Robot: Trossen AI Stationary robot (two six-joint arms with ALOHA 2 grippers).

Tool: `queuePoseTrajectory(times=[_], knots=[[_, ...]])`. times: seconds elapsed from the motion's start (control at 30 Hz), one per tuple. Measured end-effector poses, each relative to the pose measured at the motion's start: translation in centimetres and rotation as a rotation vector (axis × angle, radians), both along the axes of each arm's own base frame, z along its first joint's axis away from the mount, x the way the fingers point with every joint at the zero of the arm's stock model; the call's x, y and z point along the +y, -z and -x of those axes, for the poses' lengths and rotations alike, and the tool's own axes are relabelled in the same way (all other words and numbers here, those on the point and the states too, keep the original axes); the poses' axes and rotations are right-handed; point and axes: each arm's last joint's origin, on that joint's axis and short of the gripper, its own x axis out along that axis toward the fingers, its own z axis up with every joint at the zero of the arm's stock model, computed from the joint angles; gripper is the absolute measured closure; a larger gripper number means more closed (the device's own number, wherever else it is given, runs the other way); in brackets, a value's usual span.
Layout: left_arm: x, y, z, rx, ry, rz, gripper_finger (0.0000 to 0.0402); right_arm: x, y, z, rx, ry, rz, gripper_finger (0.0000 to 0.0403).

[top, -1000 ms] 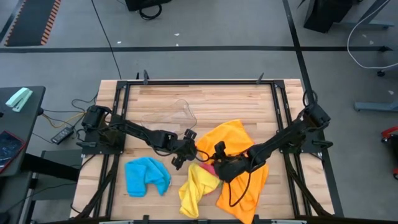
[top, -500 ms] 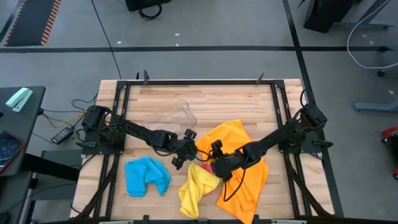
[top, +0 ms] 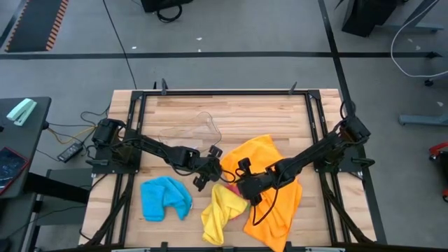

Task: Fold microfiber towels
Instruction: Fold the orange microfiber towel

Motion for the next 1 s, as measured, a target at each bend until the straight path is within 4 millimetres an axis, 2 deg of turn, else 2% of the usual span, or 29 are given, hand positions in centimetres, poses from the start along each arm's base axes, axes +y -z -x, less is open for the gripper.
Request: queuePoseTrajectory(times=[0.07, 0.2, 0.3, 0.43, 0.7, 1.0], knots=[[-0.1, 0.1, 0.0, 0.005, 0.023, -0.017, 0.0224, 0.0, -0.1, 0.0, 0.0, 0.003, -0.016, 0.0397], [0.2, 1.4, -0.4, 0.038, 0.032, -0.021, 0.0217, 0.1, -0.1, 0.1, 0.015, -0.02, -0.055, 0.0398], [0.2, 3.0, -0.8, 0.074, 0.073, -0.055, 0.0222, 0.1, 0.0, 0.2, 0.027, 0.001, -0.069, 0.0399], [-0.1, 3.9, -1.2, 0.075, 0.124, -0.155, 0.0235, 0.3, 0.0, 0.3, 0.028, 0.008, -0.072, 0.04], [0.0, 4.0, -1.3, 0.067, 0.147, -0.227, 0.0261, 0.3, 0.1, 0.4, 0.041, 0.01, -0.094, 0.0398], [1.4, 4.3, -1.6, 0.086, 0.123, -0.239, 0.0297, 0.7, 0.1, 0.5, 0.041, -0.011, -0.108, 0.0394]])
